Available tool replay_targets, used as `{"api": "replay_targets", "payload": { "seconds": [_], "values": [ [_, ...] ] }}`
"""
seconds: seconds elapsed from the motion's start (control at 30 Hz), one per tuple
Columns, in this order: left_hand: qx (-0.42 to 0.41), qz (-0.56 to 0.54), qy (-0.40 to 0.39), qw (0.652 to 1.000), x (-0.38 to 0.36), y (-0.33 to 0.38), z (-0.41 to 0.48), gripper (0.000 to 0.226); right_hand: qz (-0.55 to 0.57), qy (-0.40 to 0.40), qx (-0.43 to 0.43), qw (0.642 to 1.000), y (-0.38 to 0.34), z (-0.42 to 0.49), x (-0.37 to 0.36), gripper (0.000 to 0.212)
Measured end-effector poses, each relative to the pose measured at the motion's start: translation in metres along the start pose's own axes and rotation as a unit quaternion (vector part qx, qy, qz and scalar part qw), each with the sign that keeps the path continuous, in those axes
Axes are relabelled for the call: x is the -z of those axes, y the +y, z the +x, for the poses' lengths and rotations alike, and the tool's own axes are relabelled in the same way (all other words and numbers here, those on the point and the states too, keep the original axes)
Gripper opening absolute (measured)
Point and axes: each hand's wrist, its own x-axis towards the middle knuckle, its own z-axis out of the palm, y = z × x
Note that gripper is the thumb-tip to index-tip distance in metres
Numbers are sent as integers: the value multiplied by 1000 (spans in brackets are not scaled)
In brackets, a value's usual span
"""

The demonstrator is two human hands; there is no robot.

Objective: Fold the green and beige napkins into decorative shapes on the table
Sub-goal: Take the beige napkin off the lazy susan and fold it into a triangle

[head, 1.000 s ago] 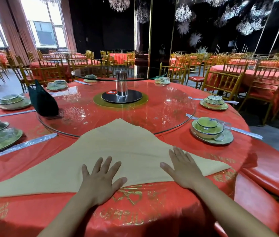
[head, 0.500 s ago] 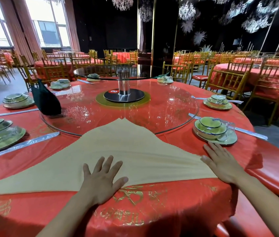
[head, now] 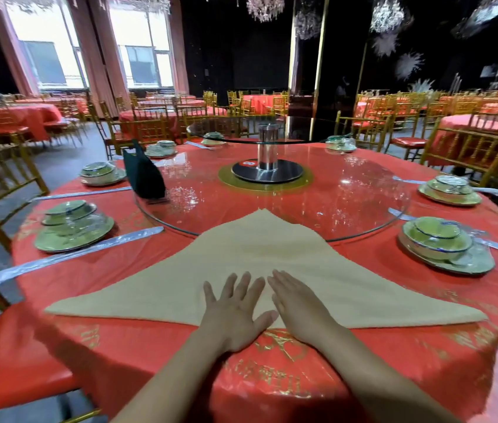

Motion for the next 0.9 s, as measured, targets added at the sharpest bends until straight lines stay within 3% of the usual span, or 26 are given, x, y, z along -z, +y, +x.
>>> {"api": "replay_targets", "payload": {
  "seconds": [0.03,0.13,0.2,0.27,0.43,0.53,0.67,0.73,0.83,0.9],
  "values": [
    [1,-6,2,1000,1,0,-1,72,-17,-10,-4,1000,1,1,-4,53],
    [-2,-18,-1,1000,1,-1,0,70,-35,-25,0,999,7,0,-9,117],
    [-2,-20,-7,1000,2,-4,-1,79,-30,-24,-18,999,6,1,-10,139],
    [0,-23,-9,1000,4,-12,-4,93,-30,-29,-31,999,6,2,-10,141],
    [45,-17,10,999,9,-66,-20,82,-50,-41,-32,997,3,0,-8,140],
    [58,-17,19,998,13,-108,-30,120,-54,-55,-30,997,3,-1,-6,139],
    [112,-20,25,993,21,-160,-39,132,-53,-63,-36,996,4,-1,-5,138],
    [142,-21,19,989,24,-184,-43,121,-54,-66,-37,996,3,-1,-4,137],
    [207,-26,16,978,30,-211,-49,74,-58,-65,-38,995,3,-2,-4,135],
    [242,-26,14,970,32,-224,-52,67,-56,-65,-41,995,4,-2,-5,134]
  ]
}}
